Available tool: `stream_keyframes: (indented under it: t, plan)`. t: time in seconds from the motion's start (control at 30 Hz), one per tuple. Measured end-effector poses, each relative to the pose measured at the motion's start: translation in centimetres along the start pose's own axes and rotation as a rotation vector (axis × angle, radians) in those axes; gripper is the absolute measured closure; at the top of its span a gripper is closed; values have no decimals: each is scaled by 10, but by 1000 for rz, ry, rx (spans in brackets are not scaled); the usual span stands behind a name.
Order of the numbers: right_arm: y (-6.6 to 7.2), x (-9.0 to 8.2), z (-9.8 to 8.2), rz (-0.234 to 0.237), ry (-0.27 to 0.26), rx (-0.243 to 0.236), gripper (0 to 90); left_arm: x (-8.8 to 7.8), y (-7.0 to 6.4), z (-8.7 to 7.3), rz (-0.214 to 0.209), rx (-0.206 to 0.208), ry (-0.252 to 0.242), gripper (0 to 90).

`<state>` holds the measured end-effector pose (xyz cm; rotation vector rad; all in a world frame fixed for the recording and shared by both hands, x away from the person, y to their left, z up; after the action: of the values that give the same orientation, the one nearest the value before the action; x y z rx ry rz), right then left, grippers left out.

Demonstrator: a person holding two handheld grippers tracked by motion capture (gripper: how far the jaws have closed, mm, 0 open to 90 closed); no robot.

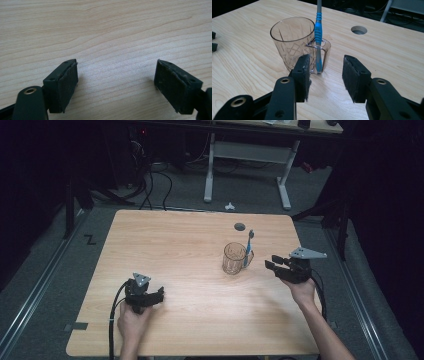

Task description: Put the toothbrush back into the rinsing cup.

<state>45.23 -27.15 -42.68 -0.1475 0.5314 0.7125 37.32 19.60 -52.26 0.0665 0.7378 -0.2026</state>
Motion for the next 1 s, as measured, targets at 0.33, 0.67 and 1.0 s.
stream_keyframes:
  t: [0.33,0.67,1.0]
  plan:
    - [-1,-4,-11,-1,1,21,585,0,0,0,0,0,0,197]
    - [-6,-7,-22,-12,16,39,589,0,0,0,1,0,0,197]
    - [-14,-8,-32,-28,23,73,592,0,0,0,1,-1,0,197]
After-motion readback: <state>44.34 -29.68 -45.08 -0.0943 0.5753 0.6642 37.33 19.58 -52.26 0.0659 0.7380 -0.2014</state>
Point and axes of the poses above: each handheld gripper's, and its own axes: x roughly forward along the jaws, z roughly out of its top, y roughly to its left, the point moved 2 cm from there along x, roughly forward along the jaws
